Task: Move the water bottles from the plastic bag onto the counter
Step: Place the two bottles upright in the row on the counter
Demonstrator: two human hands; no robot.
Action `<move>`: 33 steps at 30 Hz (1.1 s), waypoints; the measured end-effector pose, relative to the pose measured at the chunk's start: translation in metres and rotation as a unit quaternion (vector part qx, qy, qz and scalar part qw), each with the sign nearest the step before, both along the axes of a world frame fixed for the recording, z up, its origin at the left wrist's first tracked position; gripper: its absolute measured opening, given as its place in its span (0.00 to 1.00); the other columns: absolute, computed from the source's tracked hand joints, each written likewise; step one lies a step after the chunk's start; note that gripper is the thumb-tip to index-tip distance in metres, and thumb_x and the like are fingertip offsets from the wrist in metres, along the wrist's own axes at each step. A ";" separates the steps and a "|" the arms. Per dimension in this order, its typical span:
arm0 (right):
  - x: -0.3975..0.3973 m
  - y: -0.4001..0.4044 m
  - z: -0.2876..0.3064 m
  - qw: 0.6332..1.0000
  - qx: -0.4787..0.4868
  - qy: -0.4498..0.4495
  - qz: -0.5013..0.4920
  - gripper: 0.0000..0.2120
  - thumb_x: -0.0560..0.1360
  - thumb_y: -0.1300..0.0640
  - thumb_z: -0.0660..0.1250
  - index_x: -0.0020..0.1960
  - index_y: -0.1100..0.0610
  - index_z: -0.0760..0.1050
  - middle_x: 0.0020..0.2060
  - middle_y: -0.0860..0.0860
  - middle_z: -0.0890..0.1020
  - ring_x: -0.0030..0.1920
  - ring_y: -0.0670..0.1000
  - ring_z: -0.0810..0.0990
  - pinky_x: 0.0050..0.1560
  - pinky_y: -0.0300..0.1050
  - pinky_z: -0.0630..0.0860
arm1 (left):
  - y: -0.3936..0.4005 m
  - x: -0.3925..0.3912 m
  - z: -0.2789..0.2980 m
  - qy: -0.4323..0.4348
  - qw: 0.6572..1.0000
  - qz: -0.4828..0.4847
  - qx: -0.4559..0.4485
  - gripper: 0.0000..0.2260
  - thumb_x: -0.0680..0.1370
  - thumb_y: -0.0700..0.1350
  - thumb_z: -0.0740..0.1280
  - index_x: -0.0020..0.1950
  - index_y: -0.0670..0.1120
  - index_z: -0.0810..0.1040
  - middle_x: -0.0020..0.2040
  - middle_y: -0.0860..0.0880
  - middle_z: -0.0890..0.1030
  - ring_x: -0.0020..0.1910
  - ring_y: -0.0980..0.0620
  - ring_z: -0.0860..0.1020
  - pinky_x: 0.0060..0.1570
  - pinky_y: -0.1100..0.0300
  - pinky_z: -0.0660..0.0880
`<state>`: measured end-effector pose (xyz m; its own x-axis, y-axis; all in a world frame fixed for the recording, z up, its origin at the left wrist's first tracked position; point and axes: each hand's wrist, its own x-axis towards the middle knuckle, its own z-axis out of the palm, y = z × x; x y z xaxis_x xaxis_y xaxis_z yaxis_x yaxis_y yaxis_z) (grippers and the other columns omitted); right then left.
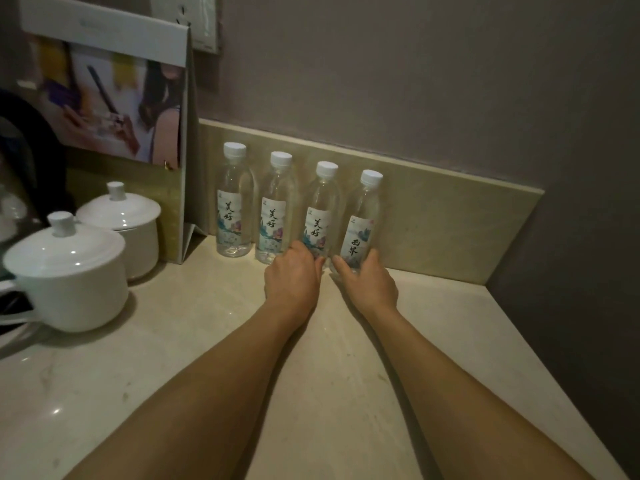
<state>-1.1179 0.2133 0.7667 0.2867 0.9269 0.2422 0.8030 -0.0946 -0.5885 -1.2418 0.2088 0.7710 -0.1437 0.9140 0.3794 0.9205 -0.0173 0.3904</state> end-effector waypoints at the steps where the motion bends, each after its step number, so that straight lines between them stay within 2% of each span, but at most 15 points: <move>1: 0.000 0.000 0.000 1.000 0.002 0.006 -0.001 0.29 0.72 0.33 0.63 0.59 0.56 0.66 0.60 0.56 0.79 0.58 0.61 0.79 0.52 0.53 0.76 | 0.000 0.000 0.000 -0.005 1.000 -0.001 -0.001 0.19 0.82 0.56 0.60 0.60 0.41 0.72 0.53 0.42 0.82 0.54 0.42 0.81 0.46 0.51 0.74; 4: 0.001 -0.001 0.000 1.000 0.005 -0.002 -0.003 0.28 0.72 0.36 0.66 0.60 0.56 0.66 0.61 0.56 0.78 0.59 0.61 0.78 0.52 0.53 0.76 | -0.001 0.000 0.000 -0.011 1.000 -0.004 -0.002 0.19 0.82 0.56 0.60 0.60 0.41 0.72 0.53 0.42 0.81 0.54 0.41 0.80 0.46 0.50 0.74; 15: 0.001 -0.004 -0.002 0.999 0.013 -0.035 -0.002 0.21 0.77 0.40 0.63 0.56 0.56 0.66 0.59 0.56 0.79 0.57 0.61 0.78 0.50 0.51 0.73 | -0.001 -0.001 0.000 -0.034 0.999 -0.005 -0.001 0.18 0.81 0.56 0.61 0.59 0.41 0.71 0.52 0.42 0.82 0.54 0.41 0.80 0.46 0.50 0.74; 33: -0.001 -0.005 -0.002 0.999 0.006 -0.047 -0.010 0.22 0.77 0.39 0.62 0.57 0.57 0.66 0.60 0.57 0.78 0.58 0.62 0.77 0.50 0.52 0.72 | -0.002 -0.002 0.001 -0.024 1.000 -0.004 -0.003 0.19 0.81 0.57 0.60 0.60 0.42 0.71 0.52 0.42 0.82 0.54 0.40 0.80 0.46 0.50 0.74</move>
<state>-1.1190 0.2088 0.7649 0.2805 0.9179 0.2807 0.8529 -0.1042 -0.5115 -1.2437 0.2067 0.7724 -0.1543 0.9175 0.3666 0.9009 -0.0217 0.4336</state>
